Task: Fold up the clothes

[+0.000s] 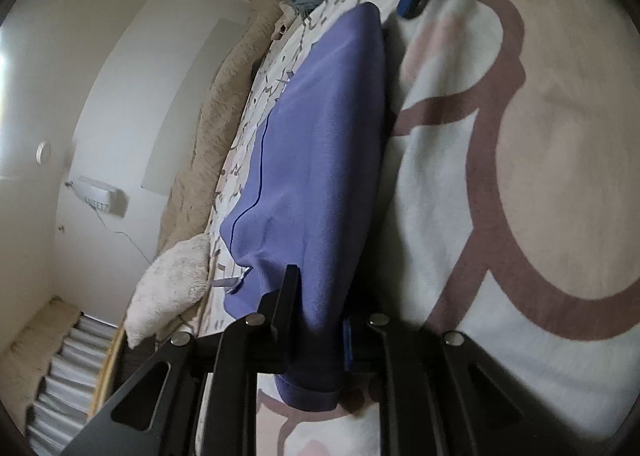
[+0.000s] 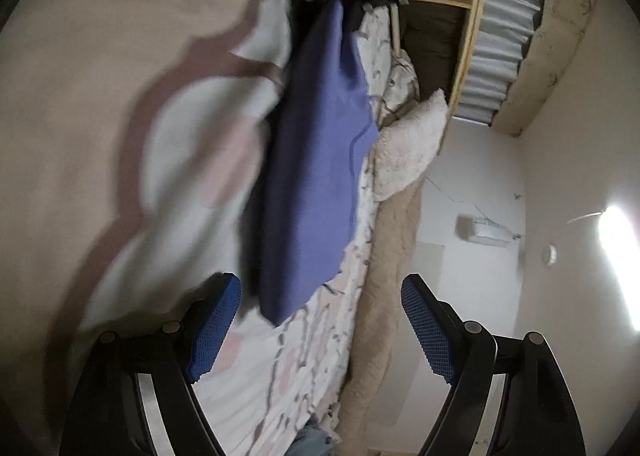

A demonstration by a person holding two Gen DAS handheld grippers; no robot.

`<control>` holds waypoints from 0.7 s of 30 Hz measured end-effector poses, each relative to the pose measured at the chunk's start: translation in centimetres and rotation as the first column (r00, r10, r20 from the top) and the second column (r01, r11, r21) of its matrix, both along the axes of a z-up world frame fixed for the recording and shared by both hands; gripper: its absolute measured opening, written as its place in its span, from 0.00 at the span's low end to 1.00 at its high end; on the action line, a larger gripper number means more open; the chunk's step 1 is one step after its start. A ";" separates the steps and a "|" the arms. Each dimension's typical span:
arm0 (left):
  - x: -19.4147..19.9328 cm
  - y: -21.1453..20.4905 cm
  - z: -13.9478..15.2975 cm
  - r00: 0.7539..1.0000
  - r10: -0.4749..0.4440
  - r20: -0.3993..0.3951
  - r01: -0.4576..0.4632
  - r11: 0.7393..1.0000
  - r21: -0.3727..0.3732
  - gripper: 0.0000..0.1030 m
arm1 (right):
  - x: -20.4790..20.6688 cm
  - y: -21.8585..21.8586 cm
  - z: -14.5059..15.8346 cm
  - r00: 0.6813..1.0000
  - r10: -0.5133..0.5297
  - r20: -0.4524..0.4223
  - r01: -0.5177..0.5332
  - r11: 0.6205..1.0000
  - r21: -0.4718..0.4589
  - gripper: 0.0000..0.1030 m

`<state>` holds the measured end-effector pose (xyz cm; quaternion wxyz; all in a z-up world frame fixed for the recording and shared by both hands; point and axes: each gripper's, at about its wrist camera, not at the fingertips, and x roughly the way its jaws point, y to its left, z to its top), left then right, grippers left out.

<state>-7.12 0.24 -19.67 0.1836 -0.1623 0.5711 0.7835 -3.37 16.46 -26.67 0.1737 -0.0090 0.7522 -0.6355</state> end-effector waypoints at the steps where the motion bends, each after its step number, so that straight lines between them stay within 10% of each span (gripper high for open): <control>1: -0.2 -0.1 0.2 1.000 0.003 0.005 -0.003 1.000 0.010 0.15 | -0.2 -0.2 -0.2 1.000 0.002 -0.011 -0.002 1.000 0.003 0.80; 7: 0.4 -0.4 -0.2 0.998 0.025 0.049 -0.029 0.997 0.073 0.17 | -0.8 -0.9 -1.9 0.996 0.070 -0.049 -0.068 0.997 0.035 0.39; 21: 1.8 -0.9 -0.8 0.992 0.057 0.114 -0.070 0.991 0.114 0.20 | -3.3 -2.5 -3.0 0.991 0.098 -0.089 -0.095 0.995 0.039 0.38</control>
